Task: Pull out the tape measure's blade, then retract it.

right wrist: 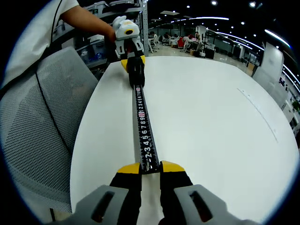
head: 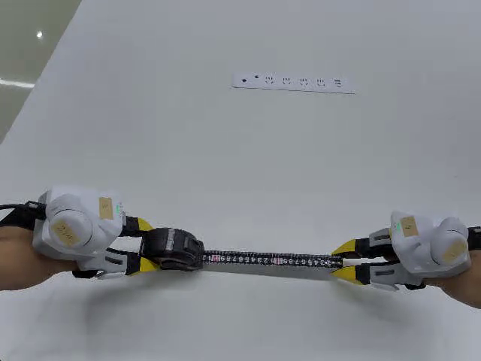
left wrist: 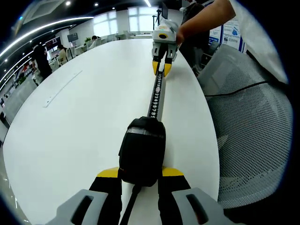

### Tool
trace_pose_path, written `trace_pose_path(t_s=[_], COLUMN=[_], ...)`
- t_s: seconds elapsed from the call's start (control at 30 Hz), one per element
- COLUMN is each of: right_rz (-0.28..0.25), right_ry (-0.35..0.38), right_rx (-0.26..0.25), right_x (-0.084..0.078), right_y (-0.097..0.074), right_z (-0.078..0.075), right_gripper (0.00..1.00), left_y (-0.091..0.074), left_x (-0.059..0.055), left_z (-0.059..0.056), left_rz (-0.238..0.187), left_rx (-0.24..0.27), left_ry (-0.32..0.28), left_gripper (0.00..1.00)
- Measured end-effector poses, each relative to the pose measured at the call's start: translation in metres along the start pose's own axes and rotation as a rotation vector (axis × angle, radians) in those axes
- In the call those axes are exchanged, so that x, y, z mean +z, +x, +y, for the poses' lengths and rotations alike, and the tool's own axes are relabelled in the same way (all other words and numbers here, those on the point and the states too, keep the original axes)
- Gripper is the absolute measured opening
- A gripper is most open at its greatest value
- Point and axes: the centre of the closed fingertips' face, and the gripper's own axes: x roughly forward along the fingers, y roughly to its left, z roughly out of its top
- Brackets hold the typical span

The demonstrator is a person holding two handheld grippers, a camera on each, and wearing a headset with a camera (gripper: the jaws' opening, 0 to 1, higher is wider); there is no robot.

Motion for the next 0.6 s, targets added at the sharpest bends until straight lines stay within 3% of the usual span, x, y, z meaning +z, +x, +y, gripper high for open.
trace_pose_path(t_s=[0.37, 0.6], right_rz=[0.026, 0.031], right_ry=[0.023, 0.036], right_rx=[-0.025, -0.029], right_x=[-0.021, -0.025], right_y=[-0.017, -0.018], right_z=[-0.005, -0.002], right_gripper=[0.12, 0.12], left_y=[0.000, 0.001], left_x=[0.000, 0.001], left_z=[0.000, 0.000], left_rz=[0.004, 0.005], left_rx=[0.000, 0.002], left_ry=[0.001, -0.001], left_gripper=[0.26, 0.26])
